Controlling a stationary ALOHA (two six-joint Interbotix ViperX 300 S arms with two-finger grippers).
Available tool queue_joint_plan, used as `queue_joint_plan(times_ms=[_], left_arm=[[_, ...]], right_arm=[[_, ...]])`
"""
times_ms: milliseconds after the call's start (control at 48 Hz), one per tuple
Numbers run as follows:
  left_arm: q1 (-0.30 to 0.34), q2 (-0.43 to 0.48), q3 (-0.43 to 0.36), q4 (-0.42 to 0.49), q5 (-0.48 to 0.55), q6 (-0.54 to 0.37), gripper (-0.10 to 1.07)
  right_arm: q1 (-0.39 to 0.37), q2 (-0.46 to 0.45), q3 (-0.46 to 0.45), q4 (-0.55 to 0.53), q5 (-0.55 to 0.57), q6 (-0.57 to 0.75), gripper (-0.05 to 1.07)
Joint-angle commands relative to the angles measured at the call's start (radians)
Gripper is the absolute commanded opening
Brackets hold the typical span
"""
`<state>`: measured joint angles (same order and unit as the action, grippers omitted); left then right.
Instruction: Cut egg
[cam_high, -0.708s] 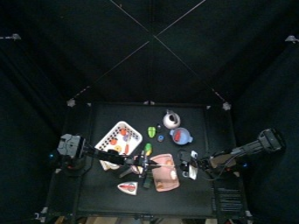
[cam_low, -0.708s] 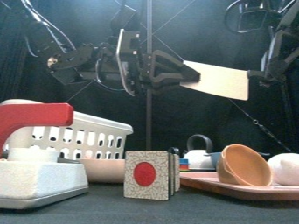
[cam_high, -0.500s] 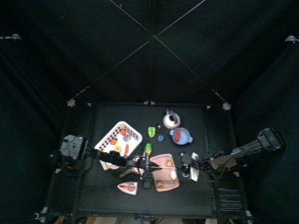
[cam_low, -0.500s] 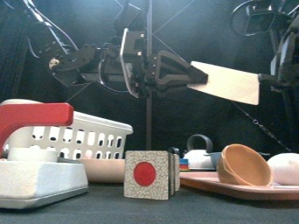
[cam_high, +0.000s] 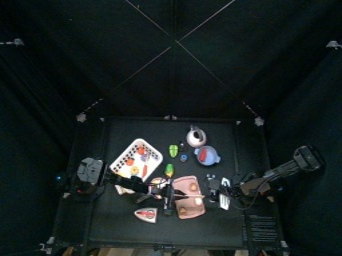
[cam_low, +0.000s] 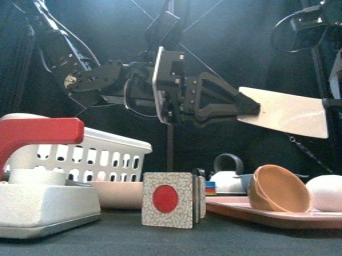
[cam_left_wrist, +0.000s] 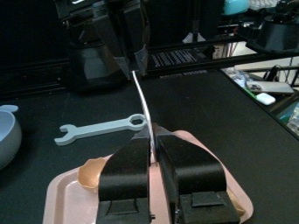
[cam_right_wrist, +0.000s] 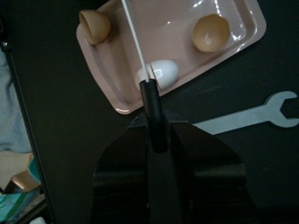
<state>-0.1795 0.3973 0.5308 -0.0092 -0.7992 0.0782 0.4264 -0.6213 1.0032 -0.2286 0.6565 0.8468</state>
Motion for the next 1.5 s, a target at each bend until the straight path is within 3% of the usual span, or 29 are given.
queue_joint_plan(times_ms=[0, 521, 875, 1479], left_arm=[[-0.051, -0.006, 0.003, 0.009, 0.046, 0.002, 0.43], [-0.061, 0.023, -0.084, 0.006, 0.285, -0.003, 0.43], [-0.061, 0.029, -0.084, -0.064, 0.295, 0.003, 0.43], [-0.061, 0.035, -0.086, -0.067, 0.296, 0.002, 0.43]], right_arm=[[0.014, -0.002, 0.021, 0.018, 0.046, 0.011, 0.41], [0.014, 0.058, 0.044, 0.048, 0.038, 0.009, 0.41], [0.014, 0.097, 0.046, 0.043, 0.011, 0.009, 0.41], [0.014, 0.100, 0.044, 0.040, 0.011, 0.009, 0.41]])
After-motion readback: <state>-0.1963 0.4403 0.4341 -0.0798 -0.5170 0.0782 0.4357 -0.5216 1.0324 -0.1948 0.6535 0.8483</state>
